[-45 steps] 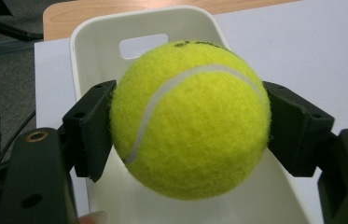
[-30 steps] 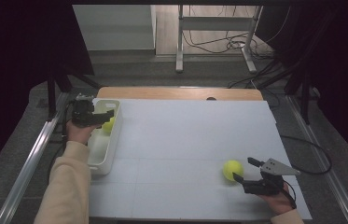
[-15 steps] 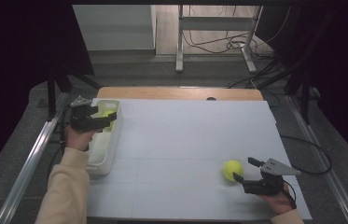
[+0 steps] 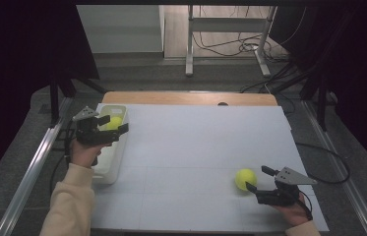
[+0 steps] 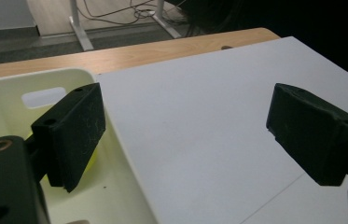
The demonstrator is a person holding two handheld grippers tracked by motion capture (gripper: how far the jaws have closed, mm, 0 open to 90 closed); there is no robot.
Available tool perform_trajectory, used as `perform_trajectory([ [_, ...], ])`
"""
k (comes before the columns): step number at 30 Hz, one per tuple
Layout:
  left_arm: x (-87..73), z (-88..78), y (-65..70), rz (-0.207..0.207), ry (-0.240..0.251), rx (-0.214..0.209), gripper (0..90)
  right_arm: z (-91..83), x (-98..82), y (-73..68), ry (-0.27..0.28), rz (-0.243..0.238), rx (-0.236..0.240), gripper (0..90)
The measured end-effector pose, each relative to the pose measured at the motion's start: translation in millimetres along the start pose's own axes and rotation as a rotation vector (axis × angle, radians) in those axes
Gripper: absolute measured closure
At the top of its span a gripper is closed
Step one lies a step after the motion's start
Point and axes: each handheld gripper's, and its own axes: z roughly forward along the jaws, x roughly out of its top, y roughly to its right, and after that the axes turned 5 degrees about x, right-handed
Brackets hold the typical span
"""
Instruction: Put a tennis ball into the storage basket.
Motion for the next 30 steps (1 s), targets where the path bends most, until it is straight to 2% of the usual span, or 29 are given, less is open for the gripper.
perform_trajectory([
  [13,-6.0,4.5,14.2,0.034,-0.001,-0.045,12.6,-0.1,-0.1,-0.2,-0.001,-0.001,-0.006,14.9],
  [30,-14.1,16.0,46.5,0.109,-0.022,-0.105,12.5,1.8,1.2,-0.5,0.003,-0.001,-0.011,14.9],
])
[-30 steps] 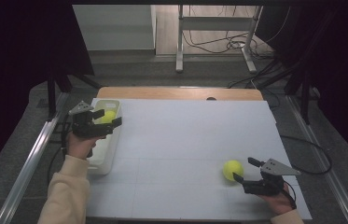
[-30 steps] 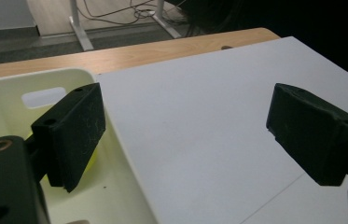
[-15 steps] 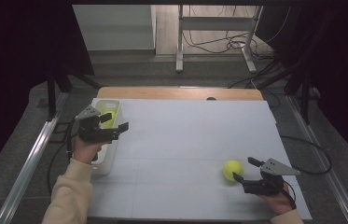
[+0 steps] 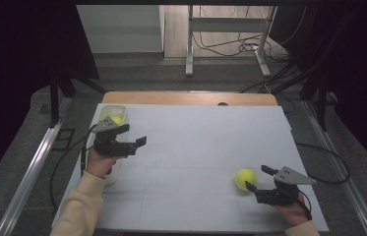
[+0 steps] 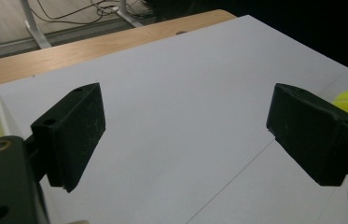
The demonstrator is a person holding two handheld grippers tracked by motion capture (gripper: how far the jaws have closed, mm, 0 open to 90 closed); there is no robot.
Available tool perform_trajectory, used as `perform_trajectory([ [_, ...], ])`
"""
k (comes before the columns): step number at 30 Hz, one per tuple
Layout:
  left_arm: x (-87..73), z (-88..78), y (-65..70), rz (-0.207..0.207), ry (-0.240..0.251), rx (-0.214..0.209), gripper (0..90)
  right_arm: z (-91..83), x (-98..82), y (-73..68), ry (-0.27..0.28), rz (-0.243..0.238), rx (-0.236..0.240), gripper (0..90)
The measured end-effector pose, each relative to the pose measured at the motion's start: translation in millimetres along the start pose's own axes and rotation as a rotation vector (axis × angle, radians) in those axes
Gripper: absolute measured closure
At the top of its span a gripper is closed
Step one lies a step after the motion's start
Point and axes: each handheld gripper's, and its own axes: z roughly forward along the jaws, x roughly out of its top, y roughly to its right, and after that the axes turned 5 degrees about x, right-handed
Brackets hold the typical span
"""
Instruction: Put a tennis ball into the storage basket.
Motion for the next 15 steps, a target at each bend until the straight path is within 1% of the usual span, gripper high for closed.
perform_trajectory([
  [15,-2.1,7.9,13.4,0.020,-0.018,-0.040,12.2,-0.2,-0.2,0.0,-0.001,-0.001,-0.003,14.9],
])
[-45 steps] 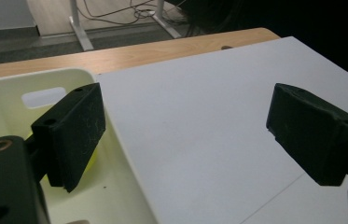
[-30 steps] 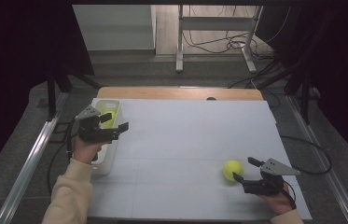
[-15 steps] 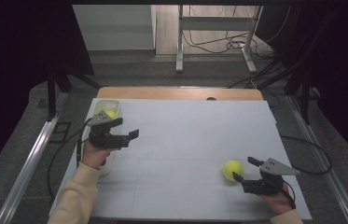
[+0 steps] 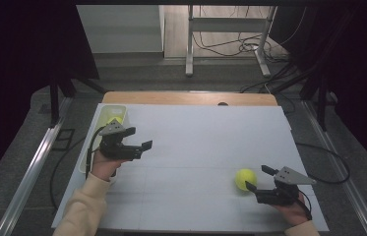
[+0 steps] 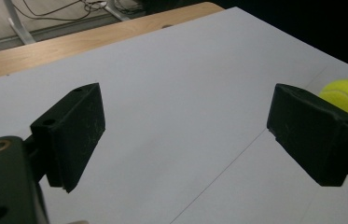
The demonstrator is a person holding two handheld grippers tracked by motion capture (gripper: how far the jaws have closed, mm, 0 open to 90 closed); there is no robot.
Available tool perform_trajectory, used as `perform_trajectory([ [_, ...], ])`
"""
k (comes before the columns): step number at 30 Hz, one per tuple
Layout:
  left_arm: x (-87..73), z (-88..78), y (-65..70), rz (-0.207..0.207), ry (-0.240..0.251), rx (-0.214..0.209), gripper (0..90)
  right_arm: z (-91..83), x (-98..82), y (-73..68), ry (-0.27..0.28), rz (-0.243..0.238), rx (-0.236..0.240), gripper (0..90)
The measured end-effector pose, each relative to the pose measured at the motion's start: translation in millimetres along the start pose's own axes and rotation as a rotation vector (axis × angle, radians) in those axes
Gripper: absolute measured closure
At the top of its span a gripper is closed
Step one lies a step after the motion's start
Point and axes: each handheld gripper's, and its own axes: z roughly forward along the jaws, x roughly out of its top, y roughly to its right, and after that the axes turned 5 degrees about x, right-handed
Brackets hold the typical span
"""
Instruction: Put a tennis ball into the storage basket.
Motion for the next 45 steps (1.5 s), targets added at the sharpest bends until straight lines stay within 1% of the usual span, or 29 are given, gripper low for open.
perform_trajectory([
  [17,-0.5,6.7,17.0,0.016,-0.001,-0.032,12.2,-0.4,-0.1,0.4,0.001,0.000,0.000,14.9],
  [22,-1.8,12.7,23.0,0.016,-0.015,-0.055,12.2,0.1,0.1,0.9,-0.001,-0.001,0.000,14.9],
  [25,-1.8,16.2,27.6,0.028,-0.024,-0.064,12.0,0.4,0.0,0.9,-0.003,-0.002,0.000,14.9],
  [27,-1.6,19.9,33.9,0.039,-0.026,-0.076,12.0,0.4,0.1,0.8,-0.002,-0.004,0.000,14.9],
  [28,-1.6,19.9,33.9,0.039,-0.026,-0.076,12.1,0.4,0.1,0.7,-0.001,-0.004,0.001,14.9],
  [32,-1.8,25.8,42.4,0.057,-0.041,-0.100,12.1,0.3,0.1,0.9,-0.001,-0.003,0.001,14.9],
  [35,-1.9,28.6,45.9,0.059,-0.045,-0.109,12.1,0.5,0.2,0.9,-0.001,-0.004,0.002,14.9],
  [38,-1.8,32.2,50.1,0.072,-0.049,-0.120,12.1,0.3,0.3,0.7,0.001,-0.002,0.003,14.9],
  [45,-2.5,39.0,56.8,0.080,-0.058,-0.134,12.1,-0.3,0.6,1.0,0.008,0.005,0.008,14.9],
])
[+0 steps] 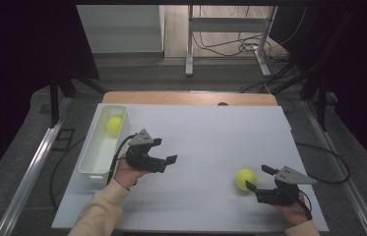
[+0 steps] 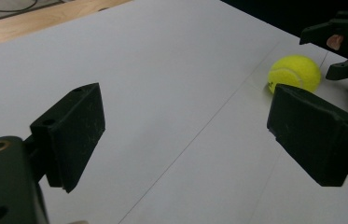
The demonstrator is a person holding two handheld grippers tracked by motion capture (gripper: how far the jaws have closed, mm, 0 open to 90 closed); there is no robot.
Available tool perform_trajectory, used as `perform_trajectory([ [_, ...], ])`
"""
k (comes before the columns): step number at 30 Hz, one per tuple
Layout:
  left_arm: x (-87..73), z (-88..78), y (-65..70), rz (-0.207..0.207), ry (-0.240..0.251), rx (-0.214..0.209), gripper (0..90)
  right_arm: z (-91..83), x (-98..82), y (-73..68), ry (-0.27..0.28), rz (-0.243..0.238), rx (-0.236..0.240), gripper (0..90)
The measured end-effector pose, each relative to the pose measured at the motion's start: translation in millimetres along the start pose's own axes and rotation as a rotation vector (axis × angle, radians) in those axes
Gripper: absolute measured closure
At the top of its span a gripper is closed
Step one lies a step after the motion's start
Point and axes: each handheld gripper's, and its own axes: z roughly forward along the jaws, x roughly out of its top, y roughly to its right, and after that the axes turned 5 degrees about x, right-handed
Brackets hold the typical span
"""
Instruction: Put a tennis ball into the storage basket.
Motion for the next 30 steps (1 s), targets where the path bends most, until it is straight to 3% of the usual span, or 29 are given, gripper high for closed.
perform_trajectory([
  [30,3.2,39.6,29.5,0.065,-0.046,-0.056,12.6,-0.4,0.6,0.2,0.001,0.001,-0.003,14.9],
])
